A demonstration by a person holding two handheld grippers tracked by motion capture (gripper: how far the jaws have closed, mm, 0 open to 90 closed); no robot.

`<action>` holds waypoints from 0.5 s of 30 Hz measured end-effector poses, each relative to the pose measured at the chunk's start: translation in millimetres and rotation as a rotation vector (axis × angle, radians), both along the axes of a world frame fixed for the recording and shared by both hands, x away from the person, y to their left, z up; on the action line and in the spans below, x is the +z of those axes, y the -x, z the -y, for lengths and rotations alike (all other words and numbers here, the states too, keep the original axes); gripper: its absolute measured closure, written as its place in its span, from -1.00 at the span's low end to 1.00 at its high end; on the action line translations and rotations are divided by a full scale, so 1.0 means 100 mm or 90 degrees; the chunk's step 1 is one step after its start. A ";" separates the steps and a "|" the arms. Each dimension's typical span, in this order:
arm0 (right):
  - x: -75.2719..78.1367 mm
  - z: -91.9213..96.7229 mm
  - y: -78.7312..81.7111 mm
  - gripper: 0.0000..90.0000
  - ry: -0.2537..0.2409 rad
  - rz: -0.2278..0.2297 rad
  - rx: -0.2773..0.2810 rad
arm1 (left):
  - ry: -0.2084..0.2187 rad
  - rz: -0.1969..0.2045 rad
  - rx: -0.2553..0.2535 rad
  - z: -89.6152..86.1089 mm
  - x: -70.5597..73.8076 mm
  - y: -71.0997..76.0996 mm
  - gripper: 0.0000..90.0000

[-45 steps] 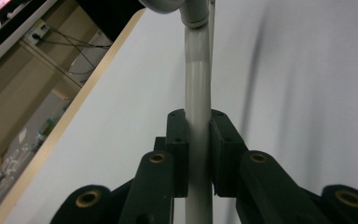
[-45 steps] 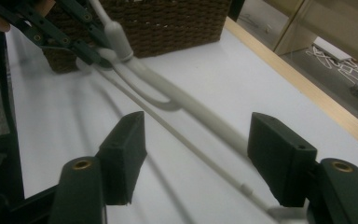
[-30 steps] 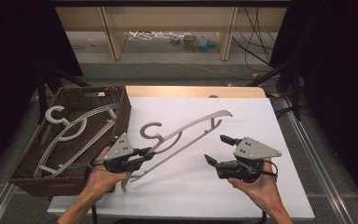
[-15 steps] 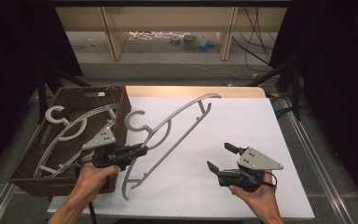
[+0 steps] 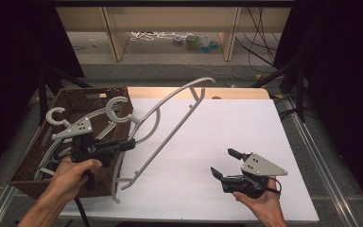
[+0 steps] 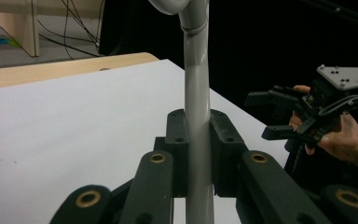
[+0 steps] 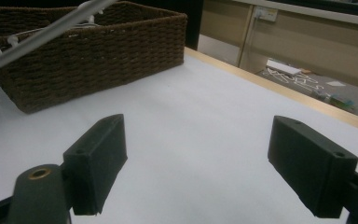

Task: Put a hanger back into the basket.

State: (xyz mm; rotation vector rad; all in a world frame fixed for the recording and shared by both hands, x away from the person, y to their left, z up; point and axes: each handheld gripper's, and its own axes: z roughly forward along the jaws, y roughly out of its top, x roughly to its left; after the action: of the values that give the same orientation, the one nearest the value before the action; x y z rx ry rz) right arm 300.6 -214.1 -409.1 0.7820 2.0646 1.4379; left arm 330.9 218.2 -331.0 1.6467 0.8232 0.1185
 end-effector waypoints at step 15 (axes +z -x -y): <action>-0.04 -0.01 0.00 -0.57 0.004 -0.007 0.003 | -0.016 -0.008 0.050 -0.40 0.29 -0.09 0.77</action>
State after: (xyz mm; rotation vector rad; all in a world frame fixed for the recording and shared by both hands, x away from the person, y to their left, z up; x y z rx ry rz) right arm 301.0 -213.0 -412.7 0.7841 2.0804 1.4313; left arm 339.6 258.4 -301.7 1.6413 0.8987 0.1746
